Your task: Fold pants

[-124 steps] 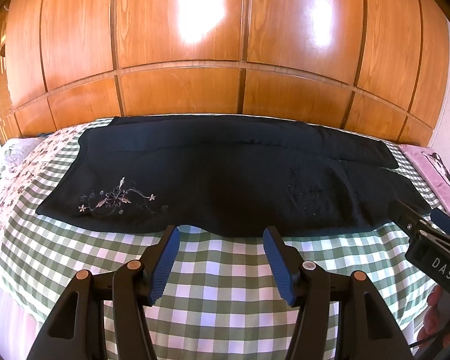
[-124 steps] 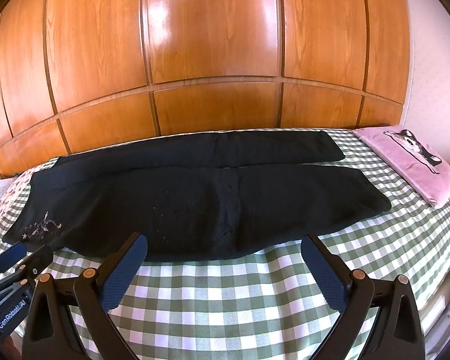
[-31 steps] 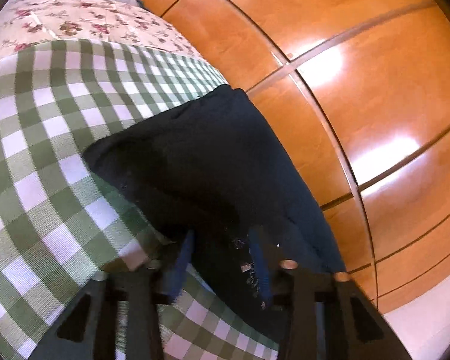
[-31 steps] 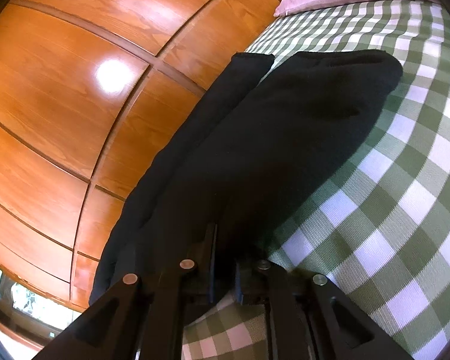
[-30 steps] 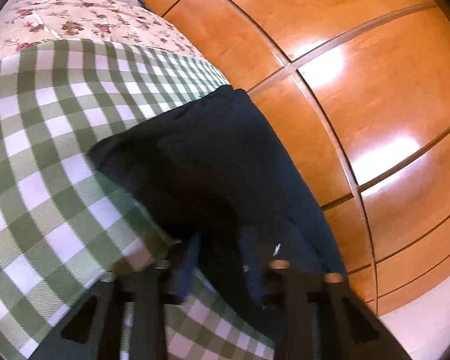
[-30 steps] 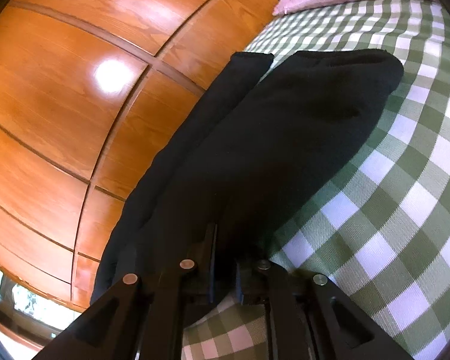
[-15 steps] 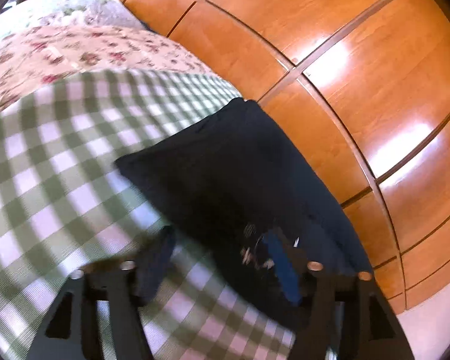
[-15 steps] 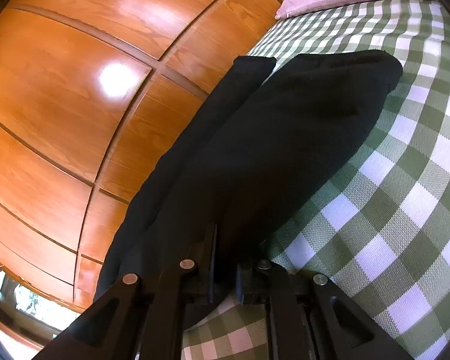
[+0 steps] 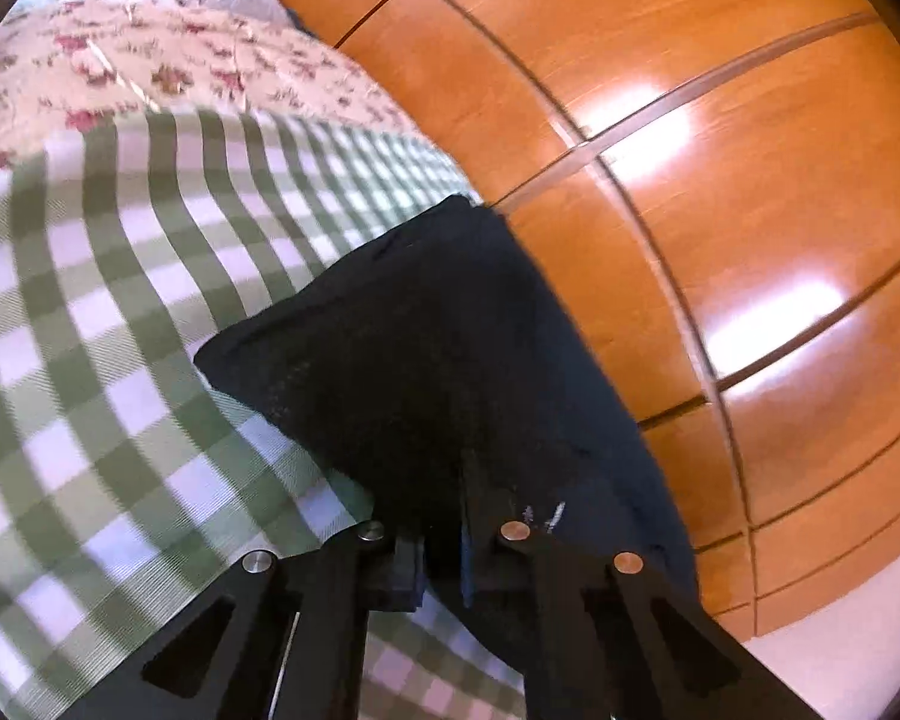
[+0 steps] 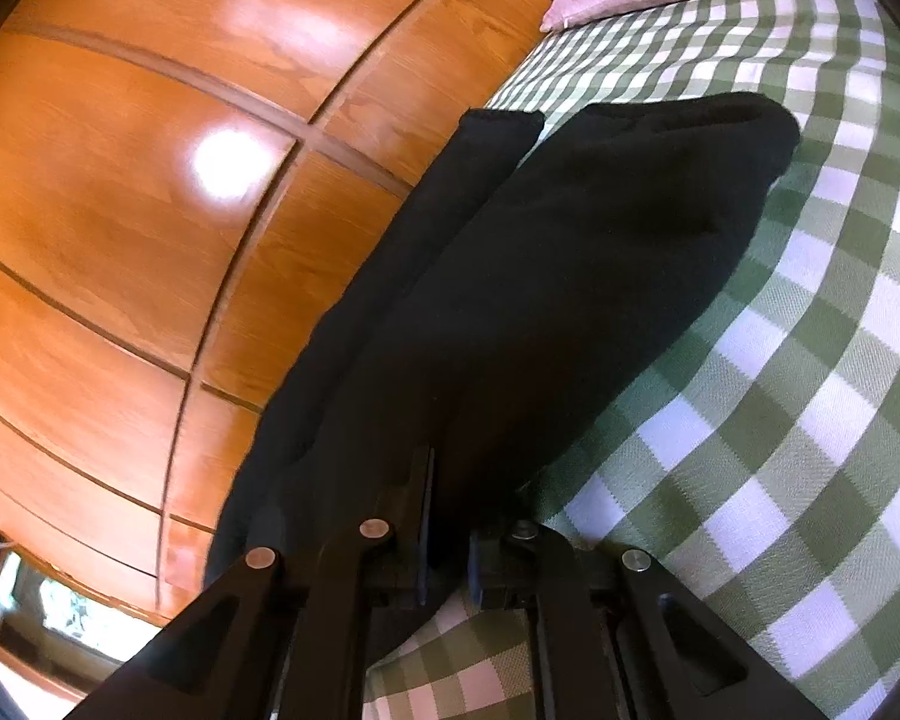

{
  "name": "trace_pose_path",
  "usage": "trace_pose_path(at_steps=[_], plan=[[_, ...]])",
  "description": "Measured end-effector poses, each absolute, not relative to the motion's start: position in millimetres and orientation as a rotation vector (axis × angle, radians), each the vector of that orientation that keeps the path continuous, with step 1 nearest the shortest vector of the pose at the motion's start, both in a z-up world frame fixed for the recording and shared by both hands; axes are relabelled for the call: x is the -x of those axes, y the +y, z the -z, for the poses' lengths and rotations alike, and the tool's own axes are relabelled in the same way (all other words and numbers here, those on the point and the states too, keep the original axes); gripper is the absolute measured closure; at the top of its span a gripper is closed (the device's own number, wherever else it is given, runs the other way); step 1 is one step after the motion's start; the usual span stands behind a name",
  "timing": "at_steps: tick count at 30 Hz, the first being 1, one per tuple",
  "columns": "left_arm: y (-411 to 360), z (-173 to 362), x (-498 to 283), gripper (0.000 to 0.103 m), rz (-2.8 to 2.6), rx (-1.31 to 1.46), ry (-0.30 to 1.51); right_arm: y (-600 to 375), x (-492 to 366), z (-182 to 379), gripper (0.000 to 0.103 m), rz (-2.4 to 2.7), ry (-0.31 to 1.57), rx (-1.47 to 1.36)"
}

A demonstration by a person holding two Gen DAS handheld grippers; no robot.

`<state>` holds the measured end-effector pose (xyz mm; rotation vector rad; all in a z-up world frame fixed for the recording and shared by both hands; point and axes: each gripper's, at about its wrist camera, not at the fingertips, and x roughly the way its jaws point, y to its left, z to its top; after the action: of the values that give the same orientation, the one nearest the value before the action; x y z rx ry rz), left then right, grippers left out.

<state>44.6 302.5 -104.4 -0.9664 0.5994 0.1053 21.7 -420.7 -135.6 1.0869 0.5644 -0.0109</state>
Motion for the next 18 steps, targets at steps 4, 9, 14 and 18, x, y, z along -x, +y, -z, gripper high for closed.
trace_pose_path(at_steps=[4, 9, 14, 18], plan=[[304, 87, -25, 0.097, -0.060, 0.944, 0.574, -425, -15, 126, 0.095, 0.022, 0.561, -1.051], [301, 70, 12, 0.097, -0.027, 0.919, 0.559, -430, 3, 117, 0.095, 0.021, 0.567, -1.023], [301, 68, 49, 0.097, -0.035, 0.914, 0.564, -433, 25, 117, 0.095, 0.021, 0.578, -1.019], [303, 77, 68, 0.097, -0.060, 0.937, 0.576, -434, 44, 119, 0.095, 0.018, 0.589, -1.034]])
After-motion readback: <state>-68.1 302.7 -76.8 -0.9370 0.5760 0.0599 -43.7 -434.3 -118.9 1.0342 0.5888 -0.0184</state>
